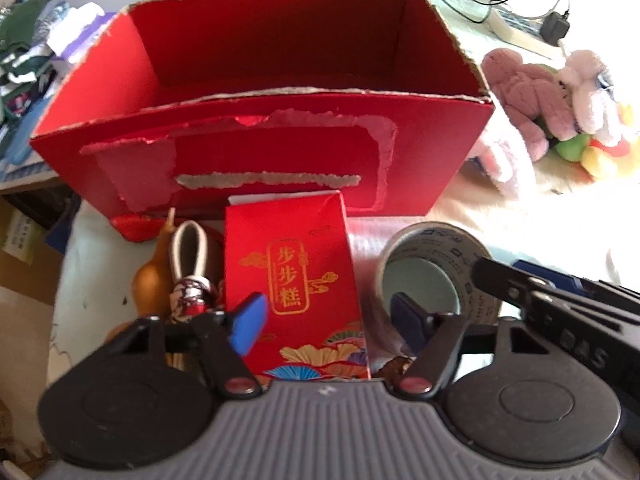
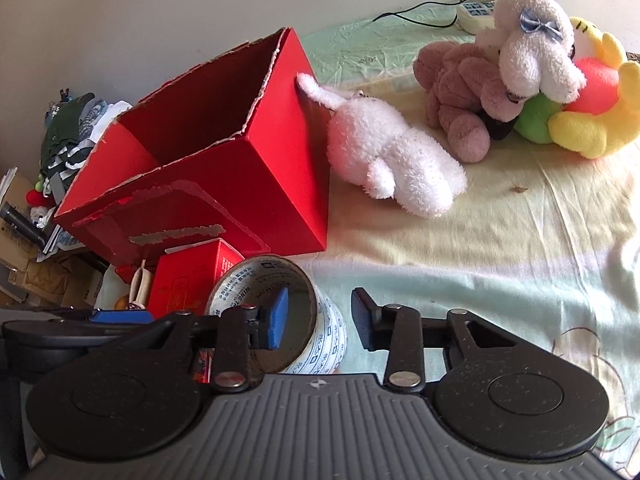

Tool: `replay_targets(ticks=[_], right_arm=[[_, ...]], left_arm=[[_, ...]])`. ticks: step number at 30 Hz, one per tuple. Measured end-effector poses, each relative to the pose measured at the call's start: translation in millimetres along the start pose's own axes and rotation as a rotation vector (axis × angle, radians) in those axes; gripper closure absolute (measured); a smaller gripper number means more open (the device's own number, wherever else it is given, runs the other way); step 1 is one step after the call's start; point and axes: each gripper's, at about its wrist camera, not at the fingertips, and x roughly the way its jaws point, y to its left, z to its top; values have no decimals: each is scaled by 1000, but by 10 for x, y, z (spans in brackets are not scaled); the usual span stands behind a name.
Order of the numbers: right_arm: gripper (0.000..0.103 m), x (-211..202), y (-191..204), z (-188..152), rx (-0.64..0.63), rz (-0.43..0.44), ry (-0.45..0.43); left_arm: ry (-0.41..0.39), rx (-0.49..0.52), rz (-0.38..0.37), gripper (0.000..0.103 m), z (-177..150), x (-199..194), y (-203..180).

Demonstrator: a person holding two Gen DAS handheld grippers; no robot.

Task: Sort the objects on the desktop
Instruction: 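Close the right tool on the rim of the clear tape roll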

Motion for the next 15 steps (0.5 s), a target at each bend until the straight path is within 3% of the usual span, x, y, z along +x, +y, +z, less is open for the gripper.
replay_targets(ticks=[3,7,8,13,15], right_arm=[[70,73,19,5,29,6,25],[88,174,-4,-5,63,12,53],[88,192,-26,-6,73,3,65],[89,120,-83,-4,97,25,30],[89,54,-109,2,93,14,2]], left_arm=[[-18,29,-21,40,1,-5,-4],[-16,57,-79,61,14,32,-12],[-7,62,-96,70,19,45,-17],[7,109,-176,92,20,48,-139],[2,119,-201,92,14,36,-178]])
